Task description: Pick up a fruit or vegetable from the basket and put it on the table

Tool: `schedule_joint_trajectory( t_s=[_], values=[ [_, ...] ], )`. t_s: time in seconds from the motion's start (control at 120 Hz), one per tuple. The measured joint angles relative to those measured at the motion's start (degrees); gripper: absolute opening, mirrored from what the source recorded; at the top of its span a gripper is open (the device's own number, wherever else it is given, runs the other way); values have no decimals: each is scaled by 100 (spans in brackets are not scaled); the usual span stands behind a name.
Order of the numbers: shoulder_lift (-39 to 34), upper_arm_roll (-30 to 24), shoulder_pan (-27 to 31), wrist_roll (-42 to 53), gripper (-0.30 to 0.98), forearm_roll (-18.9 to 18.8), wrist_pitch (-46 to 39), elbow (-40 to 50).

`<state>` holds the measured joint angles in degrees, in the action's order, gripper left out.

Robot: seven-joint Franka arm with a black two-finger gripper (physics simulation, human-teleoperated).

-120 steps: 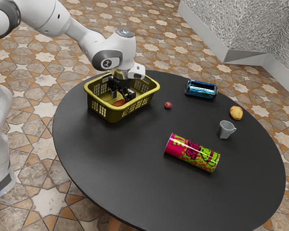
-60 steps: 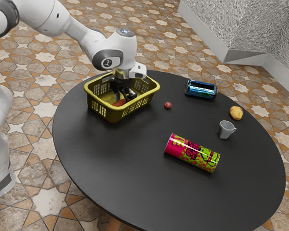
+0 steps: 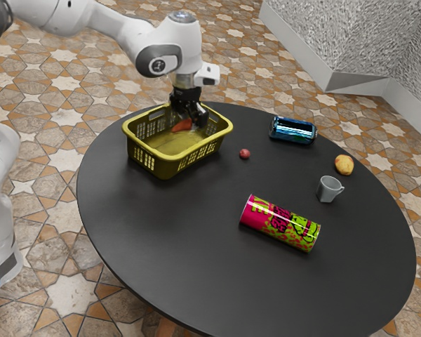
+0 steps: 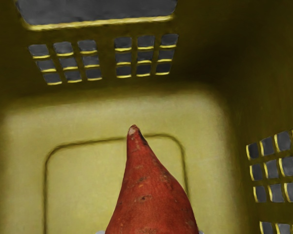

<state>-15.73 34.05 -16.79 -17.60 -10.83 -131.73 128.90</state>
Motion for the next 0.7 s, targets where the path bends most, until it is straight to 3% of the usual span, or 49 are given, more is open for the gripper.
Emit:
schedule_joint_trajectory(
  t_s=[0.158, 0.208, 0.267, 0.3, 0.367, 0.417, 0.483, 0.592, 0.667, 0.7],
  values=[
    [-77, 14, -750, 27, 15, -349, 371, -1121],
    [404, -35, -995, 53, 15, -369, 482, -1853],
    [1404, -277, -984, 125, 14, -114, 592, -2765],
    [1979, -754, -627, 183, 14, 114, 642, -3158],
    [2837, -2316, 735, 303, 13, 462, 722, -3635],
    [3194, -2878, 1384, 385, 12, 635, 766, -3737],
    [3364, -3129, 1760, 484, 12, 789, 810, -3731],
    [3415, -3234, 1886, 695, 41, 967, 853, -3755],
    [3366, -3260, 1885, 832, 52, 996, 887, -3771],
    [2953, -3320, 1864, 893, 56, 904, 1209, -3820]
  ],
)
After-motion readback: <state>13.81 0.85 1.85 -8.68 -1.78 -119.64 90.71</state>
